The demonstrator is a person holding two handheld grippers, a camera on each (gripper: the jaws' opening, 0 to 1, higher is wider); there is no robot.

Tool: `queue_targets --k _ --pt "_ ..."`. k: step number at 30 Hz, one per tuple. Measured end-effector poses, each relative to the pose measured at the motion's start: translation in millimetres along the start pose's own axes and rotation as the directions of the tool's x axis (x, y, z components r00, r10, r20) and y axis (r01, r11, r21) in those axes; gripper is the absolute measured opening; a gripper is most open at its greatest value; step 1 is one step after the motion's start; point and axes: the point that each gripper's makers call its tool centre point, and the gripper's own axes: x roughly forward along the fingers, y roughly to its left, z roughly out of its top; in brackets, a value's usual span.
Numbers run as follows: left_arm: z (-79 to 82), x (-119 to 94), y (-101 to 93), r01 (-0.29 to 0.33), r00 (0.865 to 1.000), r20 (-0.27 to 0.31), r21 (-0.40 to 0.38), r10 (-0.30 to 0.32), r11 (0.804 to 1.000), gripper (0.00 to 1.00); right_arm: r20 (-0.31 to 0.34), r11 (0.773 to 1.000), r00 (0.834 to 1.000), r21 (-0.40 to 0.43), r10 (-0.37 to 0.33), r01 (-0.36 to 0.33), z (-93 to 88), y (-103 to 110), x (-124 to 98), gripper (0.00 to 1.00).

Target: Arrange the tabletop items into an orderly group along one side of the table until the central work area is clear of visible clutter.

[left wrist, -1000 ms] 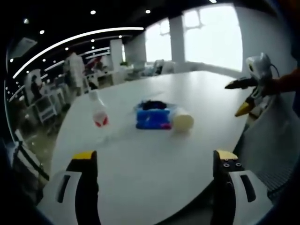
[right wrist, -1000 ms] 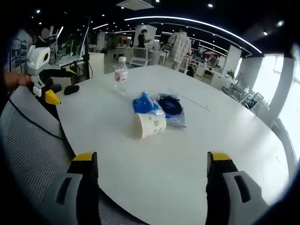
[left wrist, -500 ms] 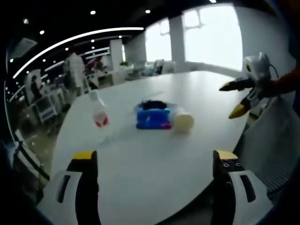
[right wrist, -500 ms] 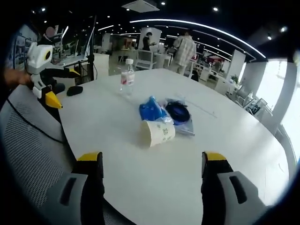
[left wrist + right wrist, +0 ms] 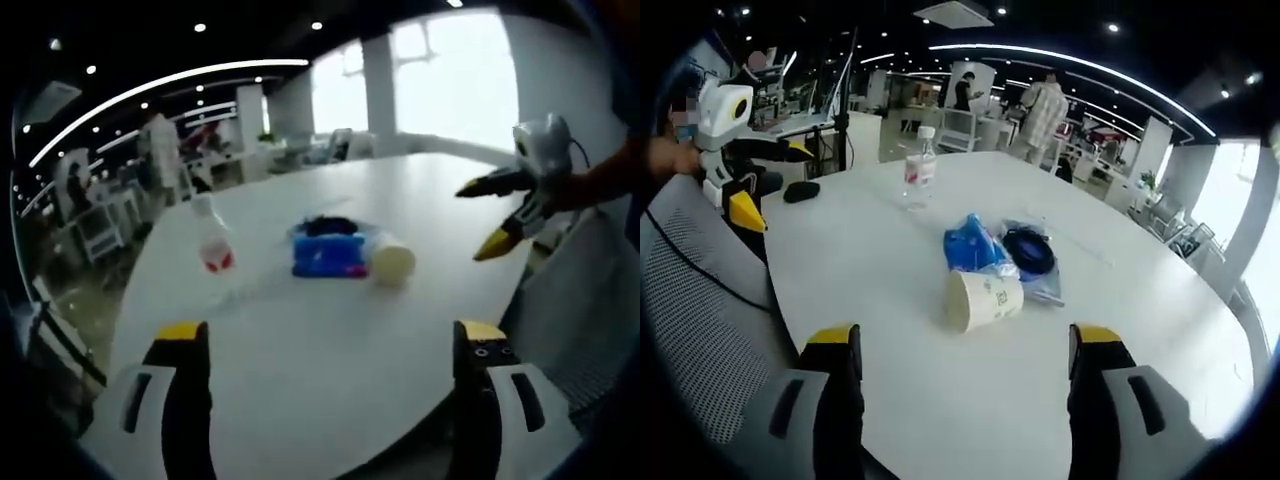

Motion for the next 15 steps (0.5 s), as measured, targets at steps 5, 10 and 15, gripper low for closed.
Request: queue_targets --k 5,10,15 --pt "-0.3 0.6 -3.6 0.017 1.000 -0.002 0.006 -0.017 1.000 0.98 -0.001 1.000 1.000 -0.003 -0.002 0.002 0.7 -2.5 7.3 0.84" --pt "1.0 0.5 -4.0 0.020 1.000 0.004 0.010 -0.020 1.000 0.99 0.003 1.000 1.000 0.002 -0.007 0.007 2.1 -5.8 14.4 0.82" --pt "1.0 0.7 -4.6 0.023 1.000 0.004 0.012 -0.023 1.000 0.99 -0.003 1.000 1.000 -0.007 -0.015 0.015 -0.6 -9.2 20.5 0.80"
